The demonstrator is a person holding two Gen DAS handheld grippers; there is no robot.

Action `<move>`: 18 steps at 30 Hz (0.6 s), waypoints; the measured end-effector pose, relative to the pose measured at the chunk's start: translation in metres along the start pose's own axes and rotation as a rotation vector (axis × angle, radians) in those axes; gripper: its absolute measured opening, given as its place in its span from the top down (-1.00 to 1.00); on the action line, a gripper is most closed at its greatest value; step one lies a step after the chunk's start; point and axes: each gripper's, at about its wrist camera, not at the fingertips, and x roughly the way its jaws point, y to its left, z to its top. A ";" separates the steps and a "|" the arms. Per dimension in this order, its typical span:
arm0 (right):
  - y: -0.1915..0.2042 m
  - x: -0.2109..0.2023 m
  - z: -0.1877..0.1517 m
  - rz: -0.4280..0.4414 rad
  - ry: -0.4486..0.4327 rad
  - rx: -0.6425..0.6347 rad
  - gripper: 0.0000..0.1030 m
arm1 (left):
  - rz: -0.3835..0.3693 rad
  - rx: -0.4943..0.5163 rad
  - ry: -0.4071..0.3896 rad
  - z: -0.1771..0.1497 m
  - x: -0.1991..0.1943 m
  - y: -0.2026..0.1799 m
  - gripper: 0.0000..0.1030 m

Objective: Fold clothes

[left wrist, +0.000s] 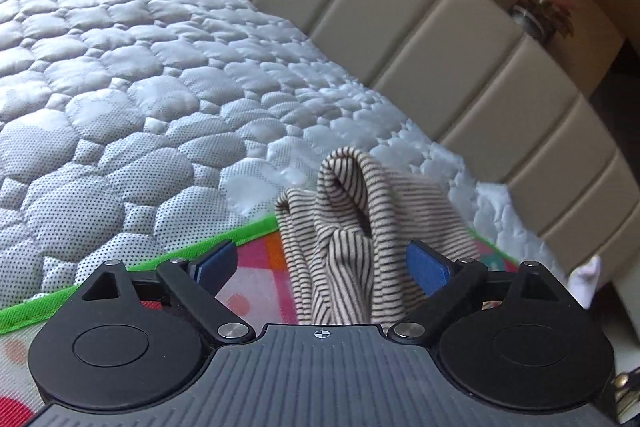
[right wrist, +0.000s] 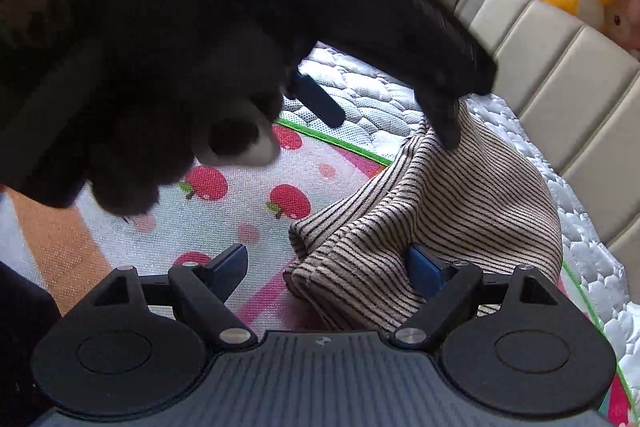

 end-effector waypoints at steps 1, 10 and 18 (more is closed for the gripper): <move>-0.004 -0.002 0.000 0.010 0.000 0.006 -0.68 | 0.027 0.034 0.014 -0.003 0.006 -0.004 -0.88; -0.105 -0.048 -0.013 0.067 -0.049 0.422 -0.75 | 0.070 0.022 0.064 -0.006 0.013 0.006 -0.94; -0.193 0.019 -0.015 -0.008 0.013 0.816 -0.75 | 0.067 0.022 0.076 -0.005 0.012 0.008 -0.96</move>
